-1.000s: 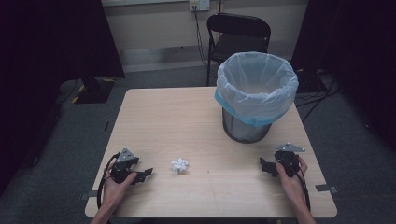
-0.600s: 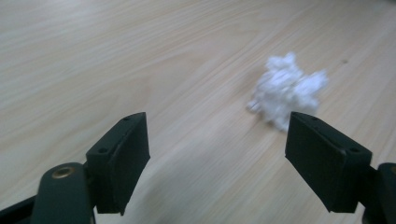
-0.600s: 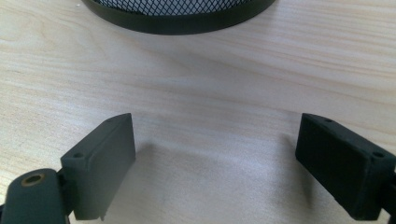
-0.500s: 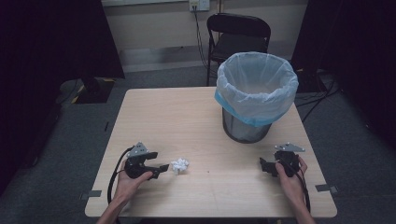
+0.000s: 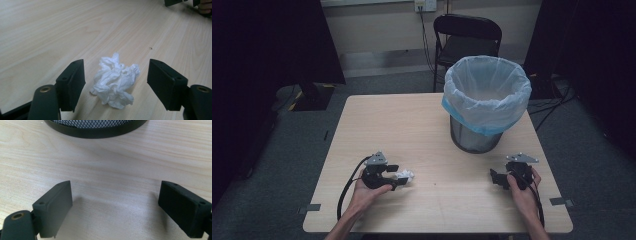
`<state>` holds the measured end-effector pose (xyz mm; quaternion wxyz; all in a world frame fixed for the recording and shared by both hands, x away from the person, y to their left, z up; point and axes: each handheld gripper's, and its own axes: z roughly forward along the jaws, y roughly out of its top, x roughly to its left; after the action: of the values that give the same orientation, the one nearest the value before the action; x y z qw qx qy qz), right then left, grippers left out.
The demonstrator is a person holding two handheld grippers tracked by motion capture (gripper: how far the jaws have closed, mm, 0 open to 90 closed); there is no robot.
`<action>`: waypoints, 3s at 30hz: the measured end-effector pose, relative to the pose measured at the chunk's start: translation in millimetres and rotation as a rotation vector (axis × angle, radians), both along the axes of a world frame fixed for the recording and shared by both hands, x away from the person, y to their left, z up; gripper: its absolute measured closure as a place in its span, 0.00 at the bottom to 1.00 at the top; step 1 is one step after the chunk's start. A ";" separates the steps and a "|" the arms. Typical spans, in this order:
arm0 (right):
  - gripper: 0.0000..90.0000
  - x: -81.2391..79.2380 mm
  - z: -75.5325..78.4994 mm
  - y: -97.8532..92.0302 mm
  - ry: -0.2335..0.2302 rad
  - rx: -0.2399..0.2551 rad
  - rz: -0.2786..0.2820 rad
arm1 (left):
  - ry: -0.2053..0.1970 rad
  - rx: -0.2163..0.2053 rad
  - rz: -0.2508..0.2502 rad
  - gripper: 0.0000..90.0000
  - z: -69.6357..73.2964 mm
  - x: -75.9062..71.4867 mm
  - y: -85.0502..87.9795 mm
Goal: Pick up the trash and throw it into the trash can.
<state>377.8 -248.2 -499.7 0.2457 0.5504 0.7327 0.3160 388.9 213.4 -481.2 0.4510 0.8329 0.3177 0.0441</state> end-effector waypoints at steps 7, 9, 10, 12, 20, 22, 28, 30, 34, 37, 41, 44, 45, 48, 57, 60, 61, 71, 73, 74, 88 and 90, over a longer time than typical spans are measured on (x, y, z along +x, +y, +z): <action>0.12 0.0 0.0 0.0 0.000 0.000 0.000 | 0.000 0.048 0.004 0.38 -9.1 3.9 -3.0; 0.12 0.0 0.0 0.0 0.000 0.000 0.000 | 0.003 0.048 0.006 0.45 -10.5 5.1 -2.1; 0.12 0.0 0.0 0.0 0.000 0.000 0.000 | 0.006 0.046 0.004 0.49 -10.8 5.4 -0.8; 0.12 0.0 0.0 0.0 0.000 0.000 0.000 | 0.012 0.057 0.000 0.61 -11.6 5.1 -0.9; 0.12 0.0 0.0 0.0 0.000 0.000 0.000 | 0.017 0.056 -0.019 0.81 -12.5 4.1 -2.0; 0.12 0.0 0.0 0.0 0.000 0.000 0.000 | 0.018 0.053 -0.019 0.84 -11.6 4.4 -0.6; 0.12 0.0 0.0 0.0 0.000 0.000 0.000 | 0.001 0.019 -0.010 0.85 -8.2 4.3 3.4; 0.12 0.0 0.0 0.0 0.000 0.000 0.000 | 0.000 -0.003 0.001 0.86 -6.0 4.4 6.2; 0.12 0.0 0.0 0.0 0.000 0.000 0.000 | -0.005 -0.024 0.005 0.86 -3.1 4.4 8.6; 0.12 0.0 0.0 0.0 0.000 0.000 0.000 | -0.003 -0.060 0.015 0.86 0.3 3.6 9.7; 0.12 0.0 0.0 0.0 0.000 -0.001 0.000 | -0.015 -0.086 0.023 0.86 6.7 3.7 10.4; 0.12 0.0 0.0 0.0 0.000 0.000 0.000 | -0.026 -0.097 0.041 0.86 10.8 4.6 13.9; 0.12 0.0 0.0 0.1 0.000 0.000 0.000 | -0.033 -0.099 0.050 0.86 14.6 5.4 17.7; 0.12 0.0 0.0 0.1 0.000 0.000 -0.001 | -0.045 -0.101 0.054 0.86 20.9 5.7 20.3; 0.12 0.0 0.0 0.0 0.000 0.000 0.000 | -0.097 -0.154 0.045 0.86 44.2 12.4 22.8; 0.12 0.0 0.0 0.0 0.000 0.000 0.000 | -0.121 -0.164 0.028 0.86 53.1 13.3 14.1; 0.12 0.0 0.0 0.0 0.000 0.000 0.000 | -0.121 -0.164 0.028 0.86 53.1 13.3 14.1; 0.12 0.0 0.0 0.0 0.000 0.000 0.000 | -0.154 -0.216 -0.018 0.86 80.3 23.2 -12.3; 0.12 0.0 0.0 0.0 0.000 0.000 0.000 | -0.164 -0.220 -0.032 0.86 86.3 25.1 -18.4; 0.12 0.0 0.0 0.0 0.000 0.000 0.000 | -0.170 -0.217 -0.038 0.86 88.4 25.8 -20.4; 0.12 0.0 0.0 0.0 0.000 0.000 0.000 | -0.202 -0.254 -0.089 0.86 132.5 42.0 -58.9; 0.12 0.0 0.0 0.0 0.000 0.000 0.000 | -0.204 -0.272 -0.089 0.86 138.5 44.4 -61.4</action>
<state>377.9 -248.1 -499.7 0.2458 0.5506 0.7326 0.3159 433.3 152.0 -342.8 0.5910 0.7685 0.2364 0.0648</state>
